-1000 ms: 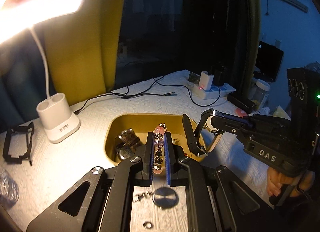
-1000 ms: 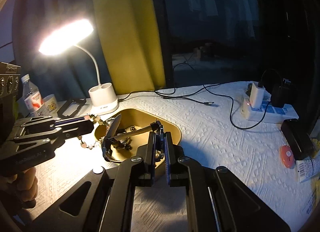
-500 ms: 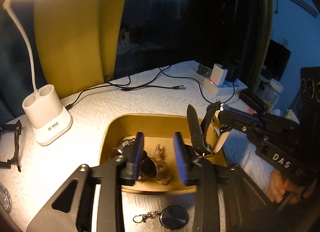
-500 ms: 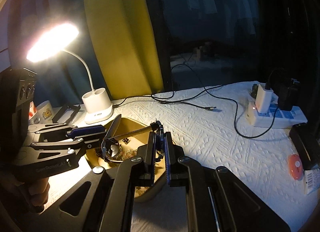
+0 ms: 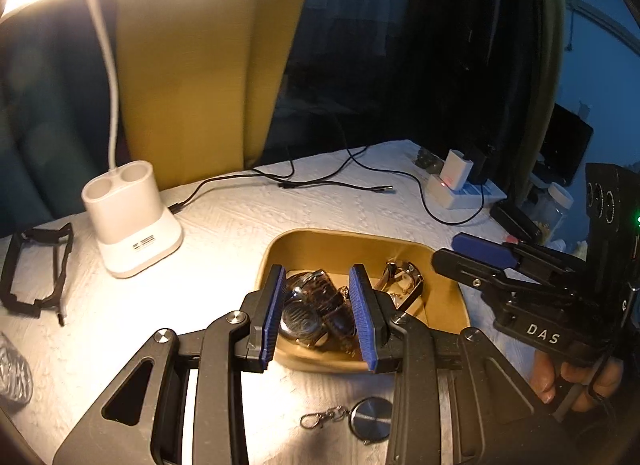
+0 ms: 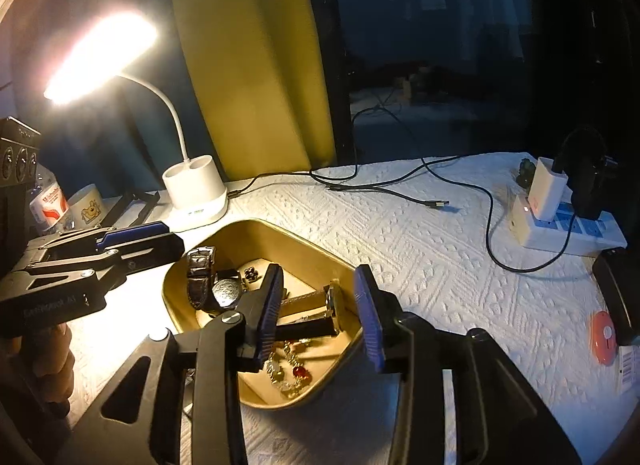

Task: Organize jewelry
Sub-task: 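Open the left tool over the box to drop the pink bracelet while the right tool drops the watch, then move the open right tool down to the silver pocket watch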

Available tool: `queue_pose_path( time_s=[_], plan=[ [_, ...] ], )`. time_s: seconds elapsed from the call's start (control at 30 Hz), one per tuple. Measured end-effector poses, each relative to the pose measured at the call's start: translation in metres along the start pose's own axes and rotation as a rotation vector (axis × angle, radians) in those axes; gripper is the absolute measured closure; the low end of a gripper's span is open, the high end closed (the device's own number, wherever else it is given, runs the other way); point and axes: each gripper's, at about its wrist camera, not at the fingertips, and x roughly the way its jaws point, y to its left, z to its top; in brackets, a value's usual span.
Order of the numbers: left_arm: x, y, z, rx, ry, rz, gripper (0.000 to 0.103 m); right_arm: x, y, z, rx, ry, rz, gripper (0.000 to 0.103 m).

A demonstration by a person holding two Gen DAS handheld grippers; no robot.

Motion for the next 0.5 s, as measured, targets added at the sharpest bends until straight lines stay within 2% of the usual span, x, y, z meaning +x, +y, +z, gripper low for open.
queue_pose_path(
  time_s=[0.5],
  plan=[
    [-0.055,0.011,-0.032,-0.03,-0.036,0.012,0.068,-0.035,0.032,-0.026,-0.014,0.028,-0.021,0.065]
  ],
)
